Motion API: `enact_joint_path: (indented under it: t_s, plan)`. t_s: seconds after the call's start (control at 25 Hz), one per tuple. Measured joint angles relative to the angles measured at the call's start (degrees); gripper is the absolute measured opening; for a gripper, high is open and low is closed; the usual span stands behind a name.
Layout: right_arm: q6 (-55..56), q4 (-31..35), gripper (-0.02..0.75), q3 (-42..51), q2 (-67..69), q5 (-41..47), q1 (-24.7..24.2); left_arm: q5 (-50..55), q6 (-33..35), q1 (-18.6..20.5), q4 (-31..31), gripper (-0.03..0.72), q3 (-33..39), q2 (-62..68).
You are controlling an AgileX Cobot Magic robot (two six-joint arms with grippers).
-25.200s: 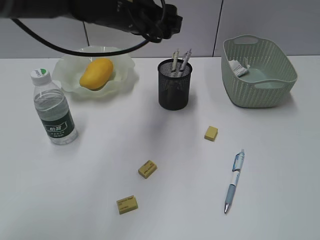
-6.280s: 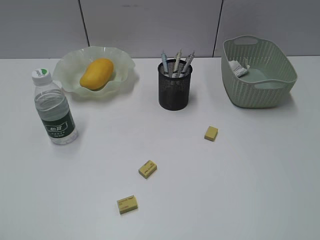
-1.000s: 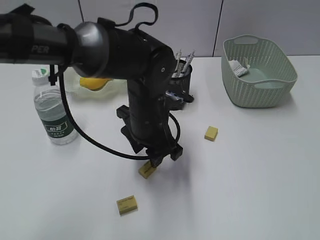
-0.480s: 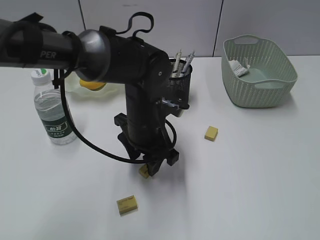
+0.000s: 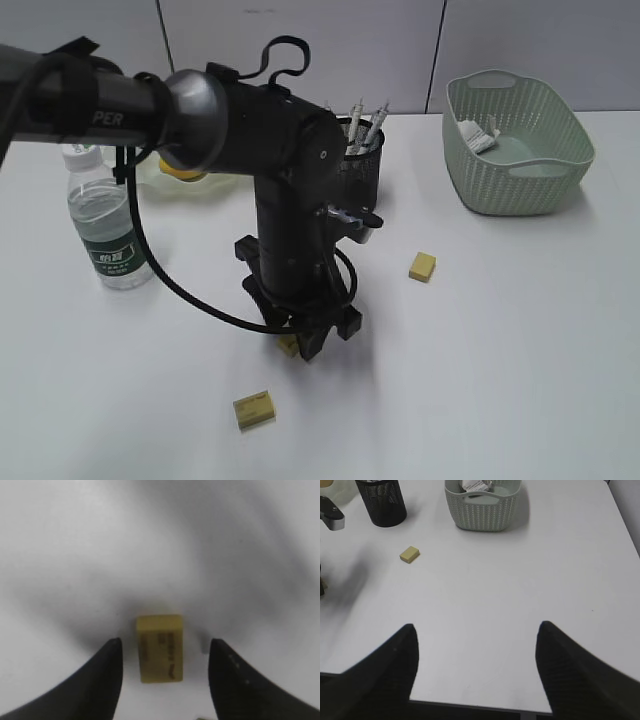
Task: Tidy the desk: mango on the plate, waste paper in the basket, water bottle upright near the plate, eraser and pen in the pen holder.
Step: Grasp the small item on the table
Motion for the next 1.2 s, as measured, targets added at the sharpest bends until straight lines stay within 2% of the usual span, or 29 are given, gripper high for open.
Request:
enact_joint_path:
  t_s: [0.24,0.56,1.04,1.2]
  plan:
    - [0.0,0.0,0.573,0.0,0.0,0.0,0.0,-0.68,0.28,0.0,-0.2,0.398,0.0,0.43]
    - [0.0,0.0,0.573,0.0,0.0,0.0,0.0,-0.52,1.46,0.0,-0.2,0.204,0.0,0.84]
    - [0.0,0.0,0.573,0.0,0.0,0.0,0.0,1.39,0.39,0.0,-1.89,0.202,0.0,-3.57]
    - [0.0,0.0,0.573,0.0,0.0,0.0,0.0,-3.86,-0.4,0.24,-3.05,0.202,0.0,-9.99]
